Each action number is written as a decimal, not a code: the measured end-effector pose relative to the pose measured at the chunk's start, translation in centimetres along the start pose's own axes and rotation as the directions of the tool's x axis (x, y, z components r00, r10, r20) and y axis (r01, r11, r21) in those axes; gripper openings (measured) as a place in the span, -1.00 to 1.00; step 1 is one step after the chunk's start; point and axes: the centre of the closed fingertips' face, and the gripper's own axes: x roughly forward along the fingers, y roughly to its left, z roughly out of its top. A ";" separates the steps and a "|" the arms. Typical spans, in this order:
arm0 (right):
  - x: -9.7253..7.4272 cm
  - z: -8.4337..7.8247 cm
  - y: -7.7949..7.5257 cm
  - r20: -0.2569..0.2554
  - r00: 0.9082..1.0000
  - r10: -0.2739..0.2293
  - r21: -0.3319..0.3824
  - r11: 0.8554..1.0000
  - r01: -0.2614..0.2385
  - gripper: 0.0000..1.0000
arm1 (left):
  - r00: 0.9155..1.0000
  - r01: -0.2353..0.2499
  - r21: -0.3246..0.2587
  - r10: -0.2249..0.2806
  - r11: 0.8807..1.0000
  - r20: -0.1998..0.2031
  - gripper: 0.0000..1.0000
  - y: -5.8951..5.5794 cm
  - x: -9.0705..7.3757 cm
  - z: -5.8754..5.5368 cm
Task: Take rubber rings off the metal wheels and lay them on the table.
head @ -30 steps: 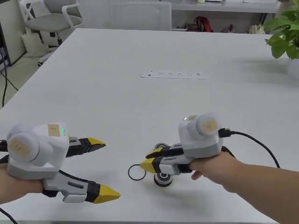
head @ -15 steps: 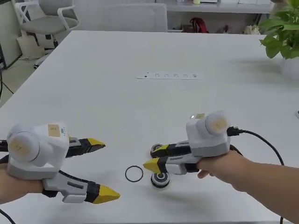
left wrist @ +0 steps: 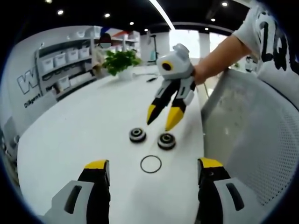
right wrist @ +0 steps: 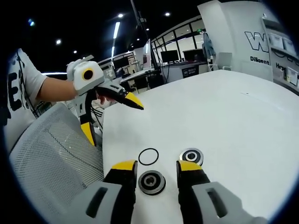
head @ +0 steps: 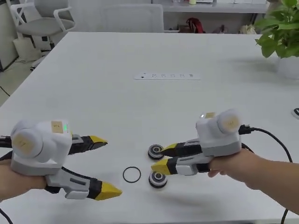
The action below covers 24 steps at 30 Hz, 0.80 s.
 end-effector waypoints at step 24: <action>-1.8 -1.9 -0.2 -0.030 0.999 0.012 -0.061 0.998 -0.014 -0.27 | 0.999 0.040 0.009 -0.040 0.999 0.005 0.47 -0.4 1.9 1.3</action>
